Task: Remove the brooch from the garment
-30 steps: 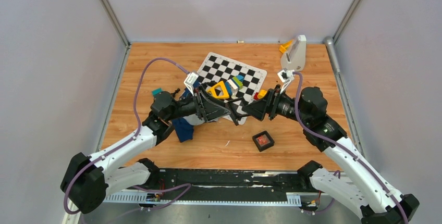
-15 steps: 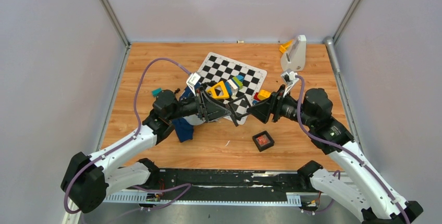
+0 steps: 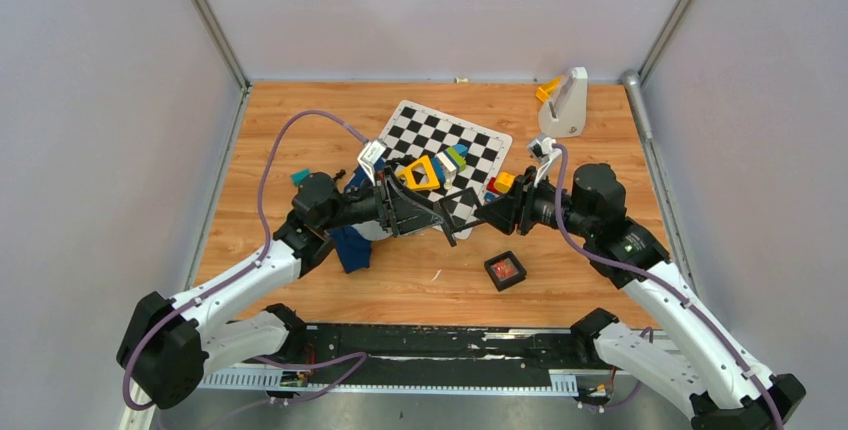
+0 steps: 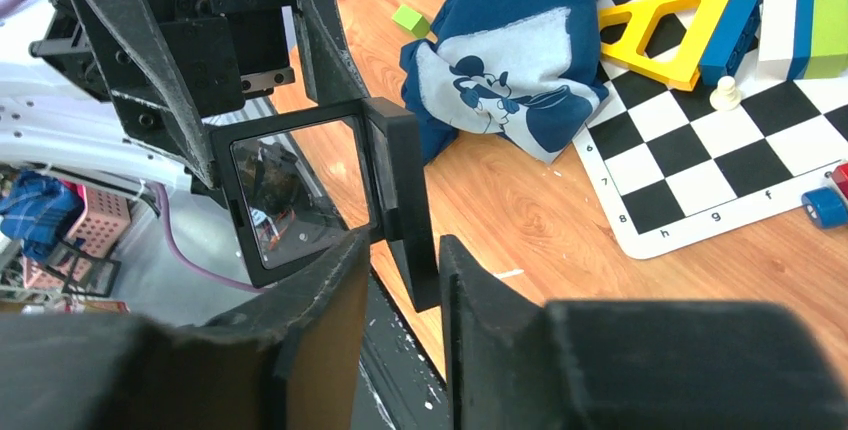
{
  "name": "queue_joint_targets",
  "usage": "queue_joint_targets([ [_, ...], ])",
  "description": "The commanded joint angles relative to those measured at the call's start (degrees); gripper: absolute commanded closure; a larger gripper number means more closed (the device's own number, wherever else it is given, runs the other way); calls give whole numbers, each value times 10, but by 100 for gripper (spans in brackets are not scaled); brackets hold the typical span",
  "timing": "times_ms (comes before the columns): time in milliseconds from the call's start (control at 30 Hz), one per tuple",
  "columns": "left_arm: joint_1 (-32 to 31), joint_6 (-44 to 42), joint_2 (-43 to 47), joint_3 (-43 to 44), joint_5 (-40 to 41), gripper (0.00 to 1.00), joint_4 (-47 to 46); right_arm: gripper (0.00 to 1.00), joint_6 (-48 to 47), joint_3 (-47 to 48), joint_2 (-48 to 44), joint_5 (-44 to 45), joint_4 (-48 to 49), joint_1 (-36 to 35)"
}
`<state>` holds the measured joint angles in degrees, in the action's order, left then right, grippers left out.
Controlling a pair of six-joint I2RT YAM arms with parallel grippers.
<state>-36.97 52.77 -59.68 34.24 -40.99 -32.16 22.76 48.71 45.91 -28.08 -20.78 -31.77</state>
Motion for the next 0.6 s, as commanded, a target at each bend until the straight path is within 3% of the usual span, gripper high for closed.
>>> queue_joint_targets([
  [0,-1,5,17,23,-16,100,-28,74,-7,15,-10,-25,6,0],
  [67,0,2,21,24,-15,100,-23,79,-6,15,-13,-30,7,1],
  [167,-1,2,24,24,-16,100,-23,66,-8,13,-14,-18,7,1],
  [400,0,2,32,25,-20,100,-23,58,-11,9,-13,1,1,1],
  [567,0,-6,43,25,-19,100,-9,68,-10,5,-23,-12,5,3],
])
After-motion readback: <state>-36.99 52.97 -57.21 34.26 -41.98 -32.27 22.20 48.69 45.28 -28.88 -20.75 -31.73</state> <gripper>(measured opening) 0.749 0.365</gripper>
